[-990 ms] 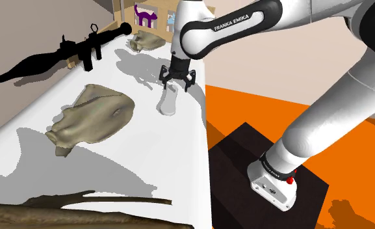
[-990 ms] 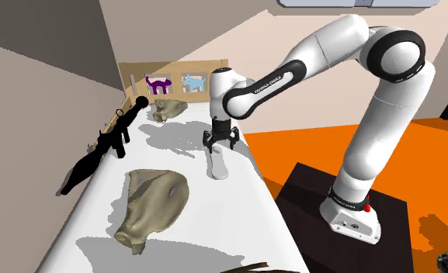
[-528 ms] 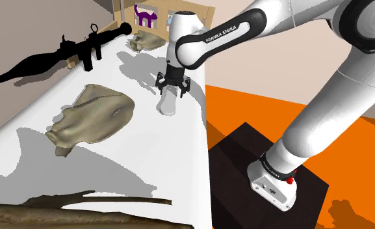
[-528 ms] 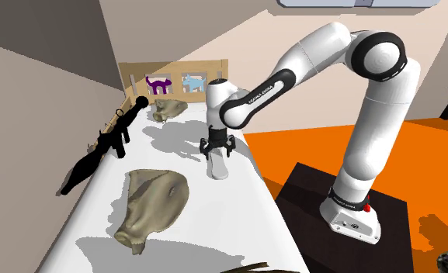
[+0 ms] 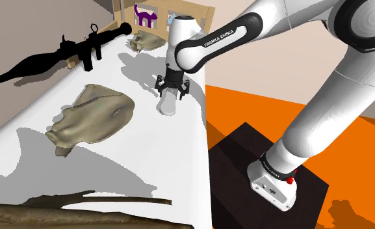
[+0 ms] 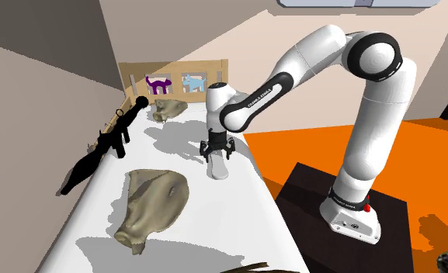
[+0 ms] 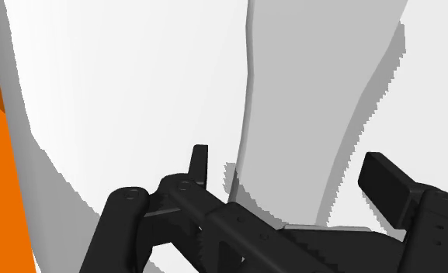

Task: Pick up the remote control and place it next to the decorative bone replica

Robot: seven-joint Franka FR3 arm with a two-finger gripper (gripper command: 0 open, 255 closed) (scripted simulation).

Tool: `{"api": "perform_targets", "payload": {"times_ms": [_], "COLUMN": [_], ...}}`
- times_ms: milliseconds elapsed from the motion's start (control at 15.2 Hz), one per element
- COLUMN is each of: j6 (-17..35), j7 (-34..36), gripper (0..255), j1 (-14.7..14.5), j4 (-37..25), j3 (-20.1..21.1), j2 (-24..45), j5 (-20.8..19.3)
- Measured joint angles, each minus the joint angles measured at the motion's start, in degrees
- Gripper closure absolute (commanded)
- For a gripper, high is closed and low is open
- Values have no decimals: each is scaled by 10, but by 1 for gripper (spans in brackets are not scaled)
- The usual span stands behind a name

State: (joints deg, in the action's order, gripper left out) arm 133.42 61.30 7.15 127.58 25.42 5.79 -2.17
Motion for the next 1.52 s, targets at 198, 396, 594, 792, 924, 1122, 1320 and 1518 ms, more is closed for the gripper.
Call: {"api": "perform_targets", "payload": {"times_ms": [198,396,594,792,924,1122,1320,1518], "j6": [0,0,0,-3,-15,-37,-59,-83], "j7": [0,0,0,0,-3,-10,-16,-21], "gripper": [255,255,255,255,255,255,255,255], "j1": [0,0,0,0,0,2,3,4], "j4": [0,0,0,-2,-5,-13,-24,-37], "j3": [0,0,0,0,2,2,2,1], "j2": [0,0,0,-2,-10,-26,-39,-50], "j5": [0,0,0,1,6,15,23,29]}}
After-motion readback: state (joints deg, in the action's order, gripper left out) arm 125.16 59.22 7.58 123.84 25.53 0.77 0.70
